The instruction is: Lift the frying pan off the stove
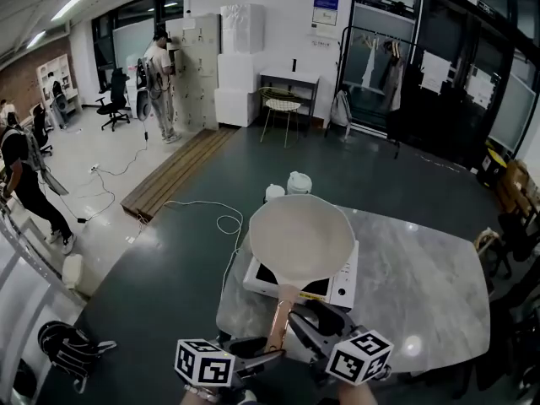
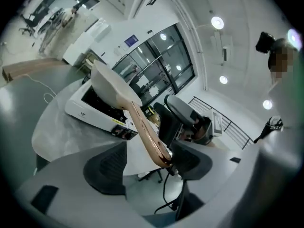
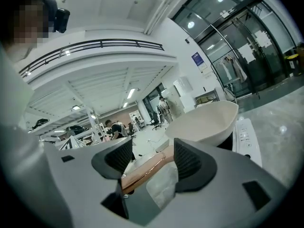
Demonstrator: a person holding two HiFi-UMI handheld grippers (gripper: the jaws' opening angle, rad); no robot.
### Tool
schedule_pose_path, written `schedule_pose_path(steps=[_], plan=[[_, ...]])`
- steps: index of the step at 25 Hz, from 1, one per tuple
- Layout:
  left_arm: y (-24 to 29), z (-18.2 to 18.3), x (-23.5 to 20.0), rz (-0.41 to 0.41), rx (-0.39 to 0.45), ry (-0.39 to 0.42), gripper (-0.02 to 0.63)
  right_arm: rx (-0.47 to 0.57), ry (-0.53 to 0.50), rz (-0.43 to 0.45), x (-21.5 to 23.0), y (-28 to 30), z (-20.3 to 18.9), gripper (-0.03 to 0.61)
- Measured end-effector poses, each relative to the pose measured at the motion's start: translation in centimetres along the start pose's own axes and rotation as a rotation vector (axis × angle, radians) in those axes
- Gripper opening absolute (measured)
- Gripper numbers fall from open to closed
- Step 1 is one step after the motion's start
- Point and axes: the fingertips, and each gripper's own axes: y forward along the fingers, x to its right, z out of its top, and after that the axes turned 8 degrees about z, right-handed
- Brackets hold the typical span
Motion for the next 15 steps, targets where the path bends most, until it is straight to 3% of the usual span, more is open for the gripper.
schedule_pose_path(steps=[2, 3, 5, 7, 15], plan=[[0.2, -0.1, 0.5, -0.073, -0.004, -0.054, 0.294, -0.007, 0.017, -0.017, 0.1, 0.2, -0.5, 0.273], [0.2, -0.2, 0.9, -0.107, 0.002, -0.066, 0.261, -0.011, 0.025, -0.026, 0.2, 0.2, -0.7, 0.273], [0.3, -0.3, 1.5, -0.152, 0.013, -0.064, 0.208, -0.016, 0.044, -0.038, 0.6, 0.1, -1.3, 0.273], [0.3, -0.3, 1.7, -0.170, 0.011, -0.066, 0.200, -0.018, 0.083, -0.039, 1.3, 0.2, -1.6, 0.273], [0.1, -0.6, 1.7, -0.145, -0.022, -0.101, 0.184, -0.041, 0.472, -0.011, 4.7, 2.0, -4.4, 0.300]])
